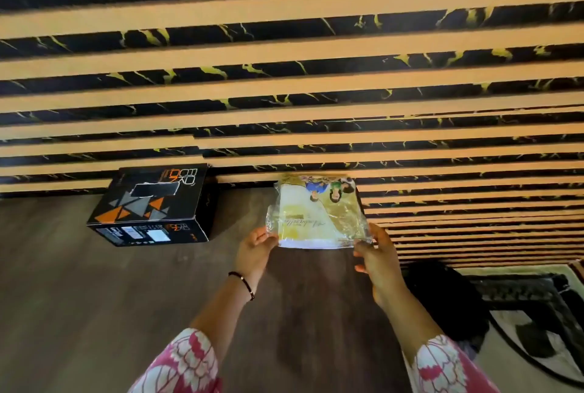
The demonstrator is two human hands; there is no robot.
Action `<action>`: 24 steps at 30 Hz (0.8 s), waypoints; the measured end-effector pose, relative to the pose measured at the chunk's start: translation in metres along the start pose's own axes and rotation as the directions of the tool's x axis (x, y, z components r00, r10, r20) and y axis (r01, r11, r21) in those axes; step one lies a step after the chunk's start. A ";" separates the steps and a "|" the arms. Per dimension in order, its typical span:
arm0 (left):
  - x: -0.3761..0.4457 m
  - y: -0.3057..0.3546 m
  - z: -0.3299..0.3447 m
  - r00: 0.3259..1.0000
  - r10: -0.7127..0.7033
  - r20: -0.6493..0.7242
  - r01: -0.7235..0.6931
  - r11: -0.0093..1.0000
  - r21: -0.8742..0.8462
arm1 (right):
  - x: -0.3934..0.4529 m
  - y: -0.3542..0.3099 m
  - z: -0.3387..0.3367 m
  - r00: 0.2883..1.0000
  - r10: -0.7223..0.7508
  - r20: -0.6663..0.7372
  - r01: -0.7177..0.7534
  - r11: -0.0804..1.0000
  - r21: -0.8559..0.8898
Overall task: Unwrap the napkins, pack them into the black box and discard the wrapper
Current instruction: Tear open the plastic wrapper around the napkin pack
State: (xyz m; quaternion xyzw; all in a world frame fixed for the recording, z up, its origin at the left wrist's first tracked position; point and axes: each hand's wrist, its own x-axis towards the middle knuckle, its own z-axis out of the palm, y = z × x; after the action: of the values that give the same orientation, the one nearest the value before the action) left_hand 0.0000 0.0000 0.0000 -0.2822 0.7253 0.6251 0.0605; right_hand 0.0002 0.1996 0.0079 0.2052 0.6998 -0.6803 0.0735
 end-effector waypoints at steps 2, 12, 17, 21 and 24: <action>-0.002 -0.001 -0.005 0.999 0.045 -0.015 -0.045 0.998 0.043 | -0.005 -0.001 0.002 1.000 -0.012 -0.011 0.012 1.000 0.013; -0.067 -0.057 -0.076 0.996 0.088 0.012 -0.089 0.979 0.184 | -0.112 0.047 0.024 0.998 0.059 -0.023 -0.059 0.998 -0.007; -0.115 -0.090 -0.129 0.991 0.119 0.059 -0.130 0.960 0.248 | -0.191 0.078 0.050 0.995 0.081 -0.066 -0.083 0.996 -0.032; -0.145 -0.121 -0.168 0.988 0.110 0.107 -0.132 0.965 0.227 | -0.233 0.100 0.072 0.992 0.028 -0.125 -0.044 0.990 -0.130; -0.162 -0.145 -0.192 0.979 0.130 0.156 -0.156 0.973 0.170 | -0.257 0.114 0.081 0.979 -0.063 -0.196 -0.020 0.917 -0.398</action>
State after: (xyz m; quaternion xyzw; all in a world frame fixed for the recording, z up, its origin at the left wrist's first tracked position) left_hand 0.2559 -0.1355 -0.0149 -0.1766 0.7912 0.5781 0.0927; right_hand 0.2623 0.0705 -0.0045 0.2472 0.8293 -0.5001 0.0338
